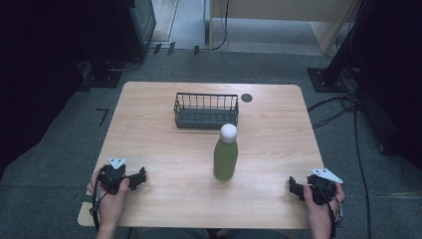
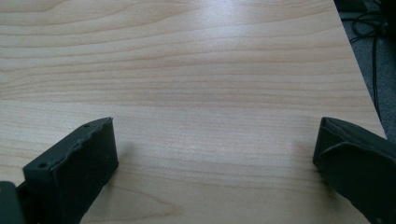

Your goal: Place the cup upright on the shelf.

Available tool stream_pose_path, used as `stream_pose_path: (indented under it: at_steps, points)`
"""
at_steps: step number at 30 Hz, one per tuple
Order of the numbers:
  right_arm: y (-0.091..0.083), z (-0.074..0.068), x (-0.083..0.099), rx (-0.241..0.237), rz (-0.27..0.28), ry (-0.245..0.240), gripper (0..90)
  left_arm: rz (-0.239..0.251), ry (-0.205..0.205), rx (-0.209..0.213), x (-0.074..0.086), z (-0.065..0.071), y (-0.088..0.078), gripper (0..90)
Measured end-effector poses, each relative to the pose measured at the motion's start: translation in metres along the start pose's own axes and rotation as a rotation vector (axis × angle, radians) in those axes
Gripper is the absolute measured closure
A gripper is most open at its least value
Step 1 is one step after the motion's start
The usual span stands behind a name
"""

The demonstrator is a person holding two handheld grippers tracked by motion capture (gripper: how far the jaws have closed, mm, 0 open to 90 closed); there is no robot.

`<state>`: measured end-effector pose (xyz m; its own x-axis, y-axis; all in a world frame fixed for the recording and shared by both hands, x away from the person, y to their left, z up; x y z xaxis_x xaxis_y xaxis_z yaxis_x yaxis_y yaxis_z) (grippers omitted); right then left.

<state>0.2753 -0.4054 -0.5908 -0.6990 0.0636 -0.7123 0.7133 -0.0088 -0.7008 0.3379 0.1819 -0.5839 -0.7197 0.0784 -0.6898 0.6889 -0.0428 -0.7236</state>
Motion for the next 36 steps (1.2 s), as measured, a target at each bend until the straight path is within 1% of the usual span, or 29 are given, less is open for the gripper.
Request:
stream_pose_path:
  at_steps: [4, 7, 10, 11, 12, 13, 15, 16, 17, 18, 19, 20, 22, 23, 24, 25, 26, 27, 28, 29, 30, 31, 32, 33, 34, 35, 36]
  points:
    - [0.0, 0.0, 0.0, 0.001, 0.0, -0.001, 0.0, 0.001, -0.003, -0.005, -0.001, 0.0, 0.001, 0.1]
    - [-0.001, 0.0, 0.0, 0.009, 0.0, 0.011, 0.0, 0.001, -0.003, -0.005, -0.001, 0.0, 0.001, 0.1]
    - [-0.001, -0.001, 0.0, 0.014, 0.003, 0.012, 0.0, 0.0, -0.003, -0.005, -0.001, 0.0, 0.001, 0.1]
    - [-0.002, -0.001, 0.0, 0.036, 0.014, 0.002, 0.0, 0.002, -0.005, -0.006, -0.002, 0.001, 0.001, 0.1]
    - [-0.002, -0.001, 0.0, 0.036, 0.014, 0.002, 0.0, 0.002, -0.005, -0.006, -0.002, 0.001, 0.001, 0.1]
    - [-0.003, -0.005, -0.002, 0.024, 0.027, -0.005, 0.0, 0.001, -0.003, -0.005, -0.001, 0.0, 0.001, 0.1]
    - [-0.005, -0.012, -0.004, 0.0, 0.033, -0.008, 0.0, 0.001, -0.003, -0.005, -0.001, 0.0, 0.001, 0.1]
    - [-0.005, -0.012, -0.004, 0.0, 0.033, -0.008, 0.0, 0.001, -0.003, -0.005, -0.001, 0.0, 0.001, 0.1]
    - [-0.006, -0.019, -0.006, -0.014, 0.035, -0.027, 0.0, 0.001, -0.003, -0.005, -0.001, 0.0, 0.001, 0.1]
    - [-0.006, -0.019, -0.006, -0.014, 0.035, -0.027, 0.0, 0.001, -0.003, -0.005, -0.001, 0.0, 0.001, 0.1]
    - [-0.007, -0.027, -0.008, -0.028, 0.038, -0.039, 0.0, 0.001, -0.002, -0.006, -0.001, 0.0, 0.001, 0.1]
    - [-0.008, -0.03, -0.009, -0.034, 0.038, -0.04, 0.0, 0.001, -0.004, -0.005, -0.001, 0.0, 0.001, 0.1]
    - [-0.011, -0.039, -0.013, -0.048, 0.05, -0.065, 0.0, 0.0, -0.005, -0.005, -0.001, 0.001, 0.001, 0.1]
    - [-0.014, -0.044, -0.015, -0.053, 0.053, -0.066, 0.0, 0.001, -0.004, -0.005, -0.001, 0.0, 0.001, 0.2]
    - [-0.014, -0.044, -0.015, -0.053, 0.053, -0.066, 0.0, 0.001, -0.004, -0.005, -0.001, 0.0, 0.001, 0.1]
    - [-0.018, -0.053, -0.019, -0.071, 0.068, -0.079, 0.0, 0.001, -0.004, -0.005, -0.001, 0.0, 0.001, 0.1]
    - [-0.02, -0.058, -0.021, -0.082, 0.073, -0.089, 0.0, 0.001, -0.004, -0.005, -0.001, 0.0, 0.001, 0.1]
    - [-0.023, -0.062, -0.023, -0.09, 0.079, -0.094, 0.0, 0.001, -0.003, -0.005, -0.001, 0.0, 0.001, 0.1]
    - [-0.023, -0.062, -0.023, -0.09, 0.079, -0.094, 0.0, 0.001, -0.003, -0.005, -0.001, 0.0, 0.001, 0.1]
    - [-0.028, -0.071, -0.028, -0.108, 0.091, -0.097, 0.0, 0.0, -0.004, -0.005, -0.001, 0.001, 0.001, 0.1]
    - [-0.028, -0.071, -0.028, -0.108, 0.091, -0.097, 0.0, 0.001, -0.004, -0.005, -0.001, 0.001, 0.001, 0.1]
    - [-0.031, -0.079, -0.032, -0.13, 0.104, -0.104, 0.0, 0.0, -0.004, -0.005, -0.001, 0.001, 0.001, 0.1]
    - [-0.033, -0.084, -0.034, -0.141, 0.108, -0.108, 0.0, 0.001, -0.004, -0.005, -0.001, 0.001, 0.001, 0.1]
    - [-0.033, -0.084, -0.034, -0.141, 0.108, -0.108, 0.0, 0.001, -0.004, -0.005, -0.001, 0.001, 0.001, 0.1]
    - [-0.037, -0.094, -0.037, -0.163, 0.114, -0.121, 0.0, 0.001, -0.004, -0.005, -0.001, 0.001, 0.001, 0.1]
    - [-0.038, -0.098, -0.038, -0.17, 0.116, -0.125, 0.0, 0.001, -0.004, -0.005, -0.001, 0.001, 0.001, 0.1]
    - [-0.038, -0.098, -0.038, -0.17, 0.116, -0.125, 0.0, 0.0, -0.004, -0.004, -0.001, 0.001, 0.001, 0.1]
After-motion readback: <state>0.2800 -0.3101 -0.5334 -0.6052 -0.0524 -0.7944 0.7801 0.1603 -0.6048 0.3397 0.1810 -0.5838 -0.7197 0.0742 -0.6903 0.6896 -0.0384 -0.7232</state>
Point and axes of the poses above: each handheld gripper's, and its own axes: y roughly forward along the jaws, x roughly out of its underside, z roughly to its right, the point moved 9 cm from there along y, roughly forward along the jaws, and after that the axes turned 1 degree about y, right-handed, at the moved point
